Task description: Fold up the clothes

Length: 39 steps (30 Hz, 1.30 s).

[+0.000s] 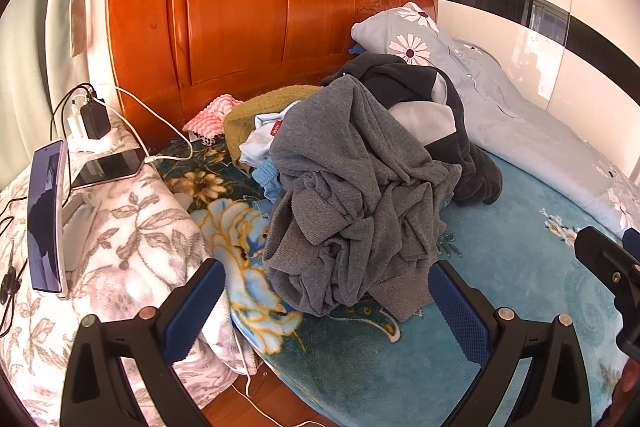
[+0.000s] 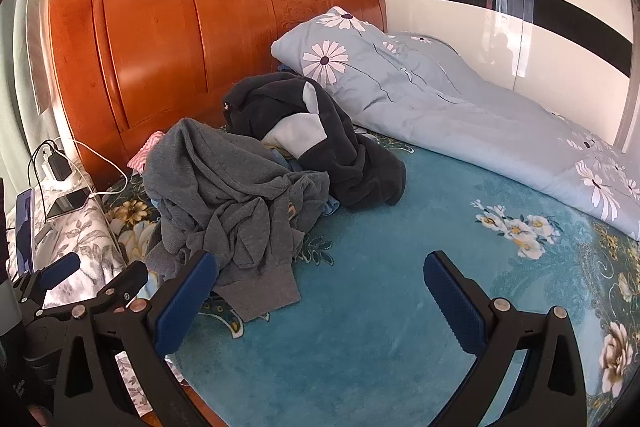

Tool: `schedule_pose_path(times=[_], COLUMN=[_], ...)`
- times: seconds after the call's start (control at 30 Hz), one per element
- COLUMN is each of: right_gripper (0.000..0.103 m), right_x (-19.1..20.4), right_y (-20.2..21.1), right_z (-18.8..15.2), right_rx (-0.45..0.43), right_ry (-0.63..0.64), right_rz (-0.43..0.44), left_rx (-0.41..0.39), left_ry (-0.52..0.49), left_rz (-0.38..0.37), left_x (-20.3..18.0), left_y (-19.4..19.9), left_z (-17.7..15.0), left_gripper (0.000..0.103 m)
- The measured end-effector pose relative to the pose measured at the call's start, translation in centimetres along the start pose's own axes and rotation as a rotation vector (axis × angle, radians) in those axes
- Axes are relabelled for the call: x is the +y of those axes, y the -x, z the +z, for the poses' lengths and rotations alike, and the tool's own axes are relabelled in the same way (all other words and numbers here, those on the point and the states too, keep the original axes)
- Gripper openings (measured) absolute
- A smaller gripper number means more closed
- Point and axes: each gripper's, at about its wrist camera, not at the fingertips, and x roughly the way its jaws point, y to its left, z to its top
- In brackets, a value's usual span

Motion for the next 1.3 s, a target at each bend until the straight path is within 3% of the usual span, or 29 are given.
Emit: schedule_pose_path(times=[0.33,0.7,0.93,1.13,1.23,1.3], right_gripper=[0.103,0.103,0.103,0.103,0.103,0.103], right_x=[0.3,-0.2,-0.8,-1.3,-1.5,-1.5], right_y=[0.2,-0.6,-1.1,-1.1,-0.9,-0.7], right_z=[0.0,0.9,1.2,1.8,2.3,2.5], right_rx=[-0.026,-0.018,-0.007,-0.02,-0.03,-0.035], right_ry=[0.017,0.029,0.027,0.008,0.009,0.027], right_rz=[0.054,0.051,0.059,0.104,0.126,0.126], left_rx=[0.002,0.005,-0.04,-0.074,-0.113,-0.133], left_ry=[-0.039,0.021,-0.01,-0.029,-0.052,-0.042], left_rz=[-0.032,-0.059,-0.003,-0.063,-0.021,-0.037], left_x=[-0.4,0.5,0.6,0.6,0.2,0.3], left_y=[0.3,0.1,0.8,2.0,2.7,3.0], left_z=[0.4,1.8,2.3,3.0,3.3,3.4], left_gripper=[0.103,0.103,0.103,0.103,0.103,0.103])
